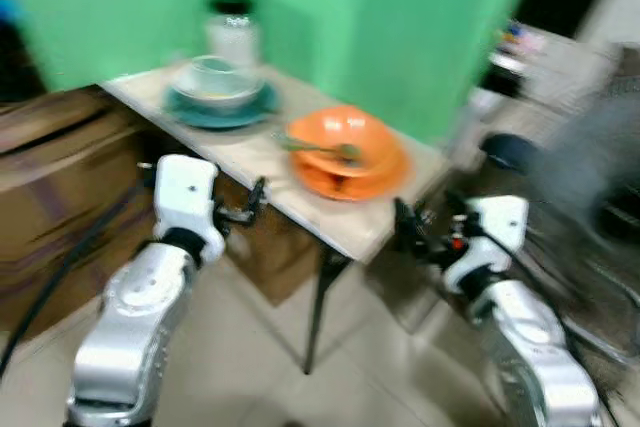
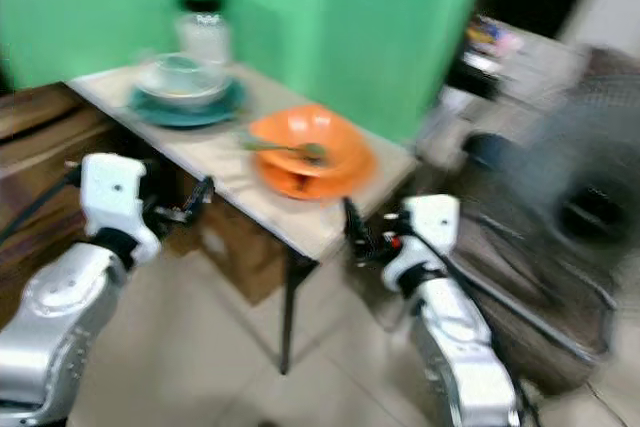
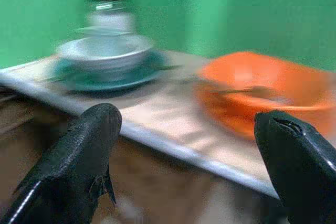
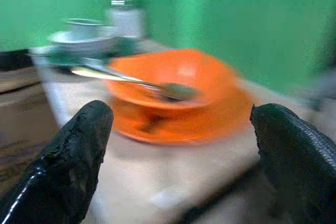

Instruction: Setting the table

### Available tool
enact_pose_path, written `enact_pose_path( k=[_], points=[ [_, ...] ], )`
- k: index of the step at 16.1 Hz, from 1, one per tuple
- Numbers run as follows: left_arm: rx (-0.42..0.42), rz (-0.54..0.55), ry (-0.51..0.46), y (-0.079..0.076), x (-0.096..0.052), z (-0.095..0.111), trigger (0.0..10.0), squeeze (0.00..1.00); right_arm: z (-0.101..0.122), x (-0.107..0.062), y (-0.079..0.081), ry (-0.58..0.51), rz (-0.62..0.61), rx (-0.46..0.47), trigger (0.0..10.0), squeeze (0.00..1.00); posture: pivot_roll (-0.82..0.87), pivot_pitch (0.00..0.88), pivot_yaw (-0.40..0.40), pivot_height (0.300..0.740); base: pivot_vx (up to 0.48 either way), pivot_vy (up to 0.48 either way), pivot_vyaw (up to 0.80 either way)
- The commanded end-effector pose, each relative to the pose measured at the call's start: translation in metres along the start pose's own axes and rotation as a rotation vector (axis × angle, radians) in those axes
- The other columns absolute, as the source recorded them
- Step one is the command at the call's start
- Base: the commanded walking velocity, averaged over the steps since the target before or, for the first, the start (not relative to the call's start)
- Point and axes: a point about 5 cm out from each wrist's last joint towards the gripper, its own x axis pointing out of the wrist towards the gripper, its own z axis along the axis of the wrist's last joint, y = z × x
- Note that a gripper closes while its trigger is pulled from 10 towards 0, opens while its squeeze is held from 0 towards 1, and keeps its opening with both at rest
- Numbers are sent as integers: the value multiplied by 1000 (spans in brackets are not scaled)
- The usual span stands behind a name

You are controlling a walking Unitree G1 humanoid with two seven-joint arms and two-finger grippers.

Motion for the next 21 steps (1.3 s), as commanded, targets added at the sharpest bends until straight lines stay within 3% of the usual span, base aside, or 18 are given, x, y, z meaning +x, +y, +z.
enact_pose_path(
  k=[1, 19, 21],
  points=[
    [3, -5, -4, 0, 0, 3, 10000, 1000, 3, -1, 1, -6, -1, -2, 10000, 0, 58, 0, -75, 740, 274, 0, 0],
    [2, -19, -8, 1, 2, 7, 10000, 1000, 10, -1, 5, -19, 22, 17, 10000, 0, 59, 0, -69, 740, 274, 0, 0],
    [3, -22, -8, 1, 2, 7, 10000, 1000, 9, -2, 6, -12, 28, 25, 10000, 0, 60, 0, -63, 740, 274, 0, -794]
  ],
)
